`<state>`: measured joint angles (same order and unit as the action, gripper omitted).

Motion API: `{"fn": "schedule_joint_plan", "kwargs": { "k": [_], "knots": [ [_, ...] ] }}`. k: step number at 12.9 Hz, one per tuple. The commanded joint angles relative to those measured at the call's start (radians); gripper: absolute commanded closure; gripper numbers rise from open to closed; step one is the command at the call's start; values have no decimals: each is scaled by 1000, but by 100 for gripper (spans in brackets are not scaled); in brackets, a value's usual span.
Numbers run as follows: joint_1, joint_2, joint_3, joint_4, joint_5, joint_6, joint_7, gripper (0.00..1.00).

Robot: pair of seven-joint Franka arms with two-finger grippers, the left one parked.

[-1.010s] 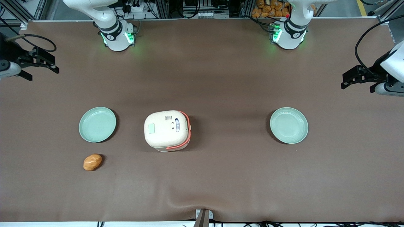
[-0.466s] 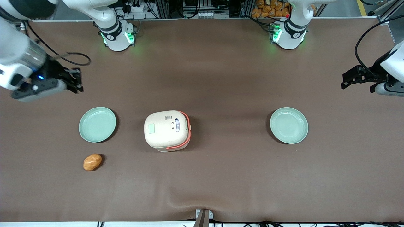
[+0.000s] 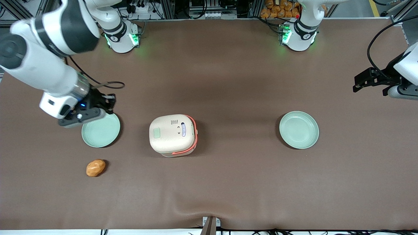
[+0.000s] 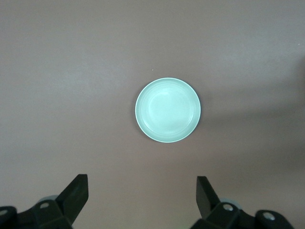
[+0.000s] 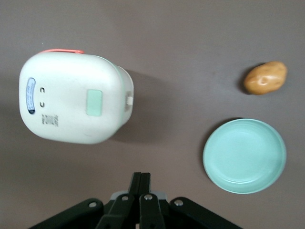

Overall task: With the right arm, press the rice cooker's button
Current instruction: 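Move the right gripper over the rice cooker toward its green button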

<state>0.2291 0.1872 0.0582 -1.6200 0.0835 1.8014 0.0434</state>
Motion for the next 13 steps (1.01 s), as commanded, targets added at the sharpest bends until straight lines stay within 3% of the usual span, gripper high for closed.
{"fn": "schedule_joint_plan", "kwargs": {
  "k": [1, 8, 9, 11, 13],
  "knots": [
    [6, 29, 29, -24, 1, 80, 67, 100],
    [45, 115, 58, -96, -14, 309, 78, 100],
    [47, 124, 67, -95, -48, 322, 140, 100],
    [42, 147, 139, -87, -176, 323, 283, 100],
    [42, 170, 144, -83, -205, 337, 319, 100]
  ]
}}
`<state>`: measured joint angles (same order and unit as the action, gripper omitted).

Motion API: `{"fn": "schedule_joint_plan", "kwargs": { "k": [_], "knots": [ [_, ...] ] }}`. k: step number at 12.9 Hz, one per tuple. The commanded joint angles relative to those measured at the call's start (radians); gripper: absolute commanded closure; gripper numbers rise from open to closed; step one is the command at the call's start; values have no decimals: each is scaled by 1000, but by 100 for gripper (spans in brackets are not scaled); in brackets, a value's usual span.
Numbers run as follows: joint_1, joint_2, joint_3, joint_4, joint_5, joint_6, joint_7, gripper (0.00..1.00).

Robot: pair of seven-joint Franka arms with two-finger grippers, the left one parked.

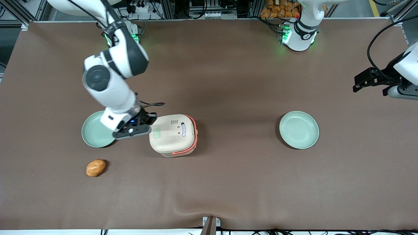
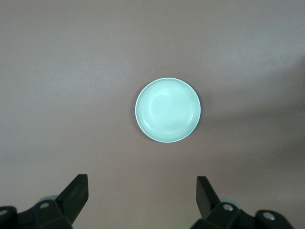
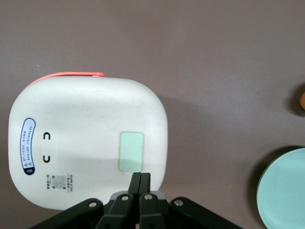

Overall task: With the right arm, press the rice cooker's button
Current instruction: 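Lower the closed right gripper and press the green button on the cooker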

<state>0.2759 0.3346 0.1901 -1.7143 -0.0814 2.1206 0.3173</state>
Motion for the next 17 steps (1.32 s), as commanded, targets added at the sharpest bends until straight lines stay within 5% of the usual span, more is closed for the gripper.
{"fn": "schedule_joint_plan", "kwargs": {
  "k": [1, 17],
  "knots": [
    [-4, 30, 12, 12, -40, 30, 46, 100],
    [-9, 115, 14, 76, -38, 39, 36, 100]
  ]
}}
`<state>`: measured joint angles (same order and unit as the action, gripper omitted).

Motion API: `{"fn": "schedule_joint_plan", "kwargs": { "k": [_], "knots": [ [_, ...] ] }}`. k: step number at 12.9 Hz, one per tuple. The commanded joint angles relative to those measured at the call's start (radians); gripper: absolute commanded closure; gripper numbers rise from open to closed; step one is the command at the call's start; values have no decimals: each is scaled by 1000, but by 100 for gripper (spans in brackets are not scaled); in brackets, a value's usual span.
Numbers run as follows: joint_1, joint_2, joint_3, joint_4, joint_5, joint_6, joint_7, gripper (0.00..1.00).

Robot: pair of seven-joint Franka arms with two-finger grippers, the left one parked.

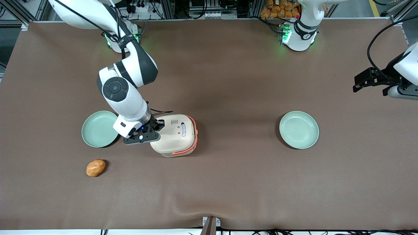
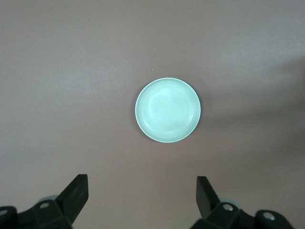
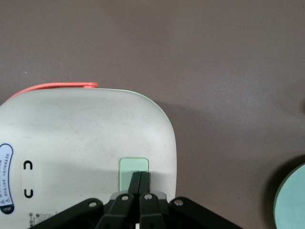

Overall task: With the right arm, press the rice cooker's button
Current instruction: 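Lower the closed right gripper and press the green button on the cooker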

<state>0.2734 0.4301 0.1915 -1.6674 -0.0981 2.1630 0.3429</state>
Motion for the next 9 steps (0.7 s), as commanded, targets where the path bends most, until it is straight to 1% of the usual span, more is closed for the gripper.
{"fn": "schedule_joint_plan", "kwargs": {
  "k": [1, 9],
  "knots": [
    [-7, 22, 12, 29, -22, -3, 14, 100],
    [0, 33, 25, 31, -22, 11, 21, 100]
  ]
}}
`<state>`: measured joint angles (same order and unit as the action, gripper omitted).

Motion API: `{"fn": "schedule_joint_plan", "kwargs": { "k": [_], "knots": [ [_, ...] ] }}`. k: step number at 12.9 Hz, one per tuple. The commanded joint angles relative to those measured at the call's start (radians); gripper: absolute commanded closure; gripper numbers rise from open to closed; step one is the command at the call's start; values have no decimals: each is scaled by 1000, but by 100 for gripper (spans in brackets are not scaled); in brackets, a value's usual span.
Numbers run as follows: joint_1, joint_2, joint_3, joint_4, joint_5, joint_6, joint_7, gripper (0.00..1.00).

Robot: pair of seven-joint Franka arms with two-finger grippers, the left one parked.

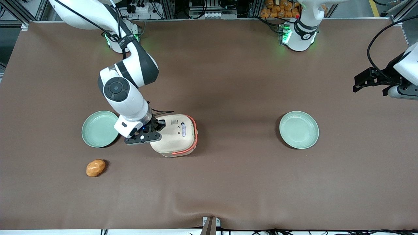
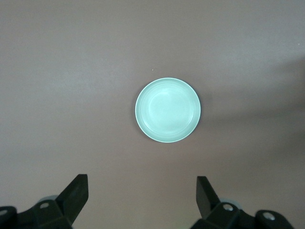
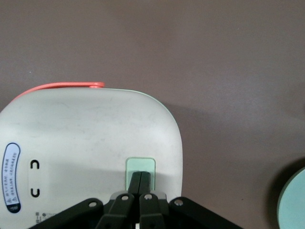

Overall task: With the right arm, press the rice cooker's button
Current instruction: 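Hold the press with the right gripper until the lid pops open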

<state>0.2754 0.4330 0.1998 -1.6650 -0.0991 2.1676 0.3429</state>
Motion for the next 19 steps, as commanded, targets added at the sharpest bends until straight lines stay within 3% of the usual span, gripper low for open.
{"fn": "schedule_joint_plan", "kwargs": {
  "k": [1, 12, 14, 15, 16, 19],
  "knots": [
    [-1, 32, 16, 27, -21, 18, 21, 100],
    [-15, 38, 18, 65, -13, 6, 16, 100],
    [-16, 33, 18, 175, 33, -128, 14, 63],
    [-16, 30, 16, 229, 77, -197, 14, 24],
    [-22, 14, 15, 269, 114, -256, 14, 0],
    [-50, -61, 6, 326, 136, -431, 7, 0]
  ]
}}
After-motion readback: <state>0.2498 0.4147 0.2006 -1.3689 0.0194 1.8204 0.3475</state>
